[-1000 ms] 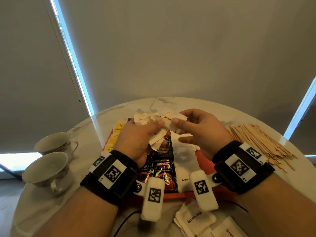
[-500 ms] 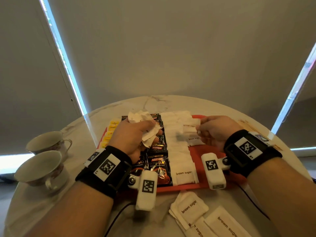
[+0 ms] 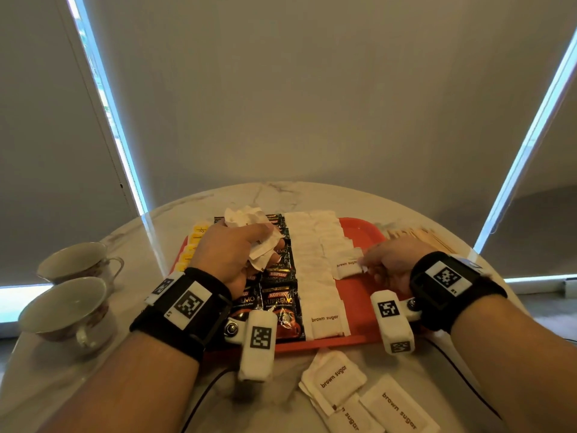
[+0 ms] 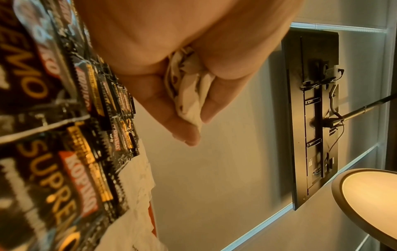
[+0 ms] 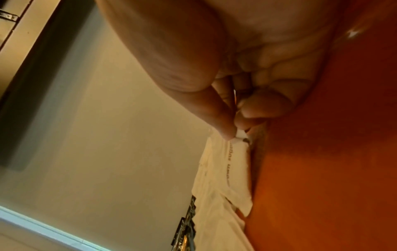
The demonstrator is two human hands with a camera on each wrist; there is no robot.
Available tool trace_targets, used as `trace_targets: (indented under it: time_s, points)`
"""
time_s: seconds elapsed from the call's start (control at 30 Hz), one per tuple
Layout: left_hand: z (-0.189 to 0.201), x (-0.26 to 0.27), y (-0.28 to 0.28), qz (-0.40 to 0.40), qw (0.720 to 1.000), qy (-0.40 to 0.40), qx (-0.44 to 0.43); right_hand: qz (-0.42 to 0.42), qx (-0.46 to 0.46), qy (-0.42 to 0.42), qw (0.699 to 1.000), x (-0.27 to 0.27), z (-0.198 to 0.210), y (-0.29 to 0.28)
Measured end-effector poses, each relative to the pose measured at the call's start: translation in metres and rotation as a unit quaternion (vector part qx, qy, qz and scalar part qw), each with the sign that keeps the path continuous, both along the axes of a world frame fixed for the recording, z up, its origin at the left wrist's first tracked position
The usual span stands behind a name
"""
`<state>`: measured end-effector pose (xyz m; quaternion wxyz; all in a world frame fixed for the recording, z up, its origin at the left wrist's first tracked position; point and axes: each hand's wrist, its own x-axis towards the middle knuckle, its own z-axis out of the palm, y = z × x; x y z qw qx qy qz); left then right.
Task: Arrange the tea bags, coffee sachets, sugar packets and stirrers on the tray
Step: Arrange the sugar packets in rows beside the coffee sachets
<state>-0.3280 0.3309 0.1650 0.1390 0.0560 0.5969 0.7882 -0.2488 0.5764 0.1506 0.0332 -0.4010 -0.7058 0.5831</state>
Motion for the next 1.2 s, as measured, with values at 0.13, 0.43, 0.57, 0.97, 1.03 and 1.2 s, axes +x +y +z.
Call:
trace_targets:
  time_s: [0.13,0.43,0.57,0.97,1.03,1.2]
  points:
    - [0.0,0.0,0.0,-0.005,1.0,-0.004,-0.007,-0.002,-0.004,0.011,1.0,0.002,0.001,-0.004]
    - [-0.002,0.001,0.002,-0.038,0.999,-0.032,0.009,0.003,-0.077,0.127,0.989,0.0,0.003,-0.024]
    - [0.0,0.007,0.003,-0.093,0.994,-0.057,0.031,0.044,-0.094,0.085,0.991,-0.004,0.002,-0.03]
    - [-0.005,0.006,0.007,-0.142,0.983,-0.063,0.094,0.229,-0.03,0.215,0.949,-0.018,0.024,-0.069]
    - [-0.006,0.004,0.006,-0.141,0.984,-0.063,0.089,0.216,-0.043,0.23,0.948,-0.019,0.017,-0.07]
    - [-0.007,0.003,0.007,-0.114,0.987,-0.084,0.074,0.191,-0.081,0.247,0.946,-0.017,0.008,-0.065]
